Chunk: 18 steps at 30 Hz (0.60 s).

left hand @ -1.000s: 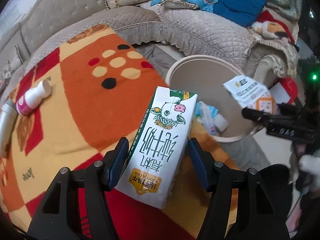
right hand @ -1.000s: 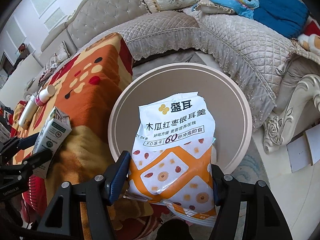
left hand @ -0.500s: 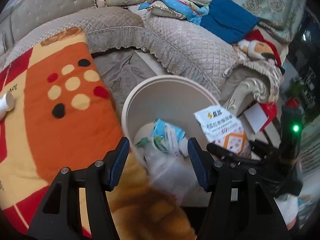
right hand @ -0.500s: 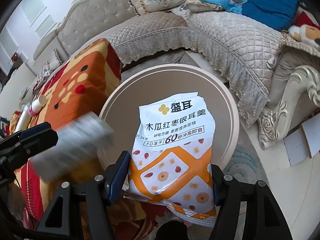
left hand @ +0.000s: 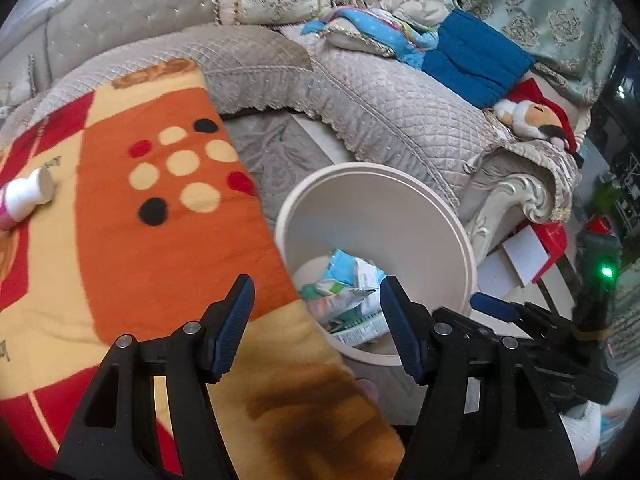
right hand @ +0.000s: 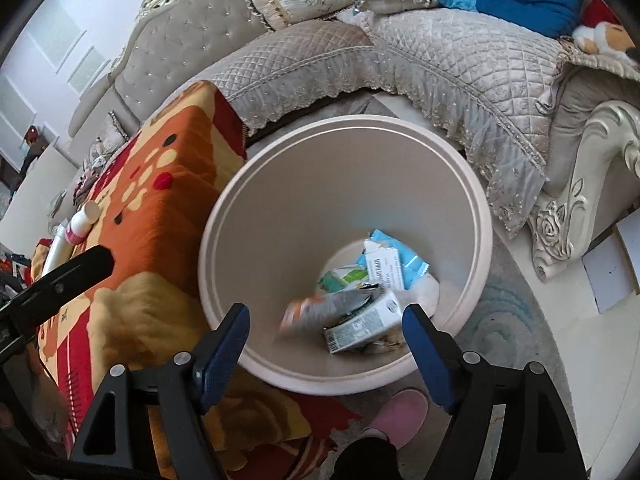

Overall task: Collect trash
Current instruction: 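Open the right gripper over the bin while the left releases the milk carton, then withdraw both tools up and away from the bin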

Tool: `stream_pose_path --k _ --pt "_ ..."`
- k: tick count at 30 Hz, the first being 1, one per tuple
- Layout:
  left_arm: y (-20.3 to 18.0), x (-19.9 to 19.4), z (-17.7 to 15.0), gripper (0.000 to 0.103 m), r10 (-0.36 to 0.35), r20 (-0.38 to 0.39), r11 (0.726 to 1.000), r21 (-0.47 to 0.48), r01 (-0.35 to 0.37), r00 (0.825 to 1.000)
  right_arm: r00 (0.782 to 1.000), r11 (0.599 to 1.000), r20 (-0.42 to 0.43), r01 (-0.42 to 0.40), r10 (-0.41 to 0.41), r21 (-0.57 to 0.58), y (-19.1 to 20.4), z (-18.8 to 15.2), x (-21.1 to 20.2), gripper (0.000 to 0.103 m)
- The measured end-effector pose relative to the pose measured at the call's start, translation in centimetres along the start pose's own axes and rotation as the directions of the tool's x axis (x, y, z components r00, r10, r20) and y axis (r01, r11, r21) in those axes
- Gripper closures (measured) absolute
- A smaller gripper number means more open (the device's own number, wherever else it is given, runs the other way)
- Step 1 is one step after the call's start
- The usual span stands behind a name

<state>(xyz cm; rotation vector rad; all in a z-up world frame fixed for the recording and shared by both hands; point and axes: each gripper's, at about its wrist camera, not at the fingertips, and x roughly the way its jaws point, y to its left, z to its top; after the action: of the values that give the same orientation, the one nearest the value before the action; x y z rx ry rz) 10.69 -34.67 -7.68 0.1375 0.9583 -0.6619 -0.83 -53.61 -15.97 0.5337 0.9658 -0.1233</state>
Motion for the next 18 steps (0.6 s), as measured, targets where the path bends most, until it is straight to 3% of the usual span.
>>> stream_pose_path --k 7,13,18 --pt "1.1 -3.0 -1.3 0.039 0.067 0.089 0.998 -0.010 -0.067 0.994 0.997 0.998 0.080 0.020 -0.015 -0.067 3.4 -1.3 -2.9 0.026" --pt "1.7 -6.5 -2.7 0.039 0.104 0.174 0.995 -0.015 -0.103 0.979 0.981 0.993 0.189 0.069 -0.050 -0.097 6.4 -2.4 -6.2 0.026" --pt "2.3 -9.2 -4.1 0.039 0.099 0.237 0.995 -0.029 -0.095 0.967 0.966 0.987 0.246 0.109 -0.078 -0.117 8.9 -3.6 -8.1 0.026"
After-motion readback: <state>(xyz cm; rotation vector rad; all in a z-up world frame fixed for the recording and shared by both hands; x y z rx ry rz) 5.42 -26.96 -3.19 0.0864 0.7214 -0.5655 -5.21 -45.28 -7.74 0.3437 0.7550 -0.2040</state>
